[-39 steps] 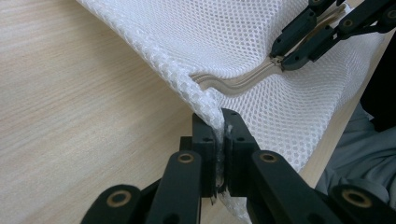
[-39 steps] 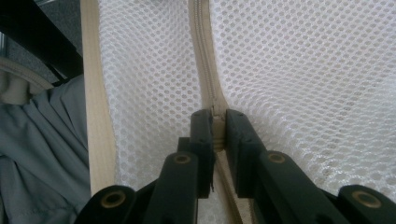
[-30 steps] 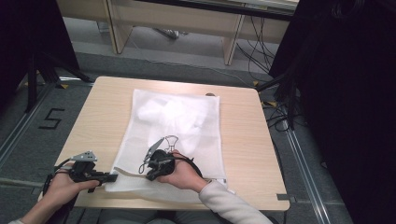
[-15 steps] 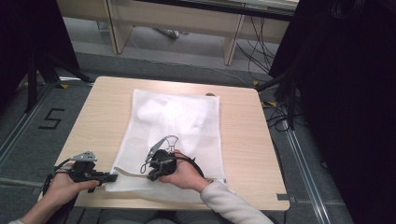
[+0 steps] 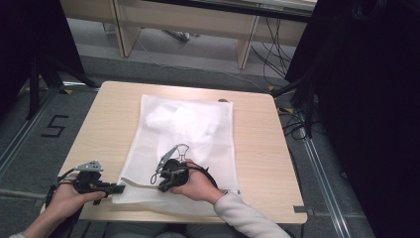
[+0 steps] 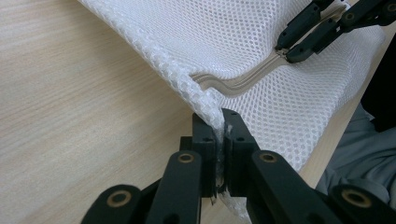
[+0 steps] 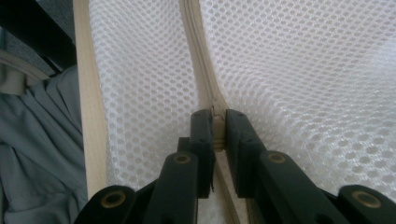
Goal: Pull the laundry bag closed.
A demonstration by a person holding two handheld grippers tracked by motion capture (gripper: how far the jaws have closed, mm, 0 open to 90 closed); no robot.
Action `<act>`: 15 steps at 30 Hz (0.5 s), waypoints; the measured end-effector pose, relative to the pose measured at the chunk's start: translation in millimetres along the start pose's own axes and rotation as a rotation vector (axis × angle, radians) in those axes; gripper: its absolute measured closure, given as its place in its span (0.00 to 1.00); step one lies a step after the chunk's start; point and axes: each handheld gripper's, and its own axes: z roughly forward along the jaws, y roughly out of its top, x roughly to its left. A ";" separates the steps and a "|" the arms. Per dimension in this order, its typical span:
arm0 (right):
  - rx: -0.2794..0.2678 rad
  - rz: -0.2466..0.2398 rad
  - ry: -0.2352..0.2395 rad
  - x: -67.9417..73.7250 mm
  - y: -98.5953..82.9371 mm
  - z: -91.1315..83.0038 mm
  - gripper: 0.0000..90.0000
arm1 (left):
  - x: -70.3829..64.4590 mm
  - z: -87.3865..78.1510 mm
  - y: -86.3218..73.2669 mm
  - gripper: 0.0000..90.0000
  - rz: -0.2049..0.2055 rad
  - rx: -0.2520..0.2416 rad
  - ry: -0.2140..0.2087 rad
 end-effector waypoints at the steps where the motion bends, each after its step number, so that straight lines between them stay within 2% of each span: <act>1: -0.003 -0.011 0.006 -0.5 0.0 0.2 0.91 | 0.5 0.2 0.1 0.94 0.000 0.000 -0.009; 2: -0.001 0.002 0.001 0.4 -0.4 -0.4 0.91 | 0.3 0.2 0.0 0.94 -0.001 0.001 -0.006; 14: 0.003 -0.002 -0.003 -1.5 -5.2 -3.7 0.91 | 0.3 0.6 -0.1 0.94 0.000 0.003 -0.005; 15: 0.005 0.014 -0.016 -1.4 -5.9 -4.1 0.91 | 0.2 0.6 -0.1 0.94 0.000 0.003 -0.003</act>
